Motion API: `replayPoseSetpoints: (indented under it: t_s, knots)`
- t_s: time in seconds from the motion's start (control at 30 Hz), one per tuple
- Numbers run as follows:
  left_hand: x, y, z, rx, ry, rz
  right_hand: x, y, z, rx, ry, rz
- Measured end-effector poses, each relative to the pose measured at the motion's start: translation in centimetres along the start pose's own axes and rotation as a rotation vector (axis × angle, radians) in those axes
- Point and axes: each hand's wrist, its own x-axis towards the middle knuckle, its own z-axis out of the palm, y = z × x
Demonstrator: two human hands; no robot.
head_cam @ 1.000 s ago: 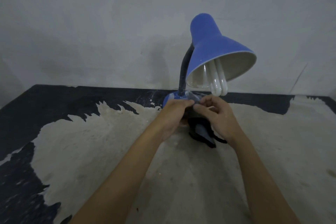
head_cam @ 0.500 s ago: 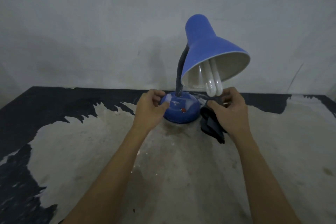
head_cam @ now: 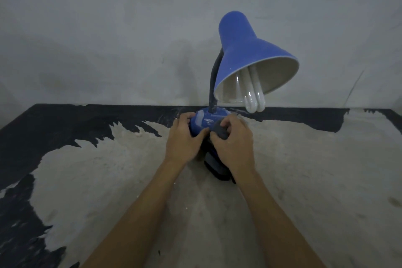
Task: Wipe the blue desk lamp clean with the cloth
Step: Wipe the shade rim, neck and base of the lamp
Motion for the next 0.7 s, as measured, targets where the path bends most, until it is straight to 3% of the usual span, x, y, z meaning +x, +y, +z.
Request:
replayPoseSetpoints:
  t_s: [0.47, 0.7]
  knots:
    - [0.1, -0.1, -0.1, 0.001, -0.032, -0.033, 3.2, 2.7, -2.7, 0.027, 0.138, 0.282]
    - [0.2, -0.3, -0.1, -0.009, -0.052, -0.051, 3.9, 2.1, -4.5, 0.102, 0.158, 0.334]
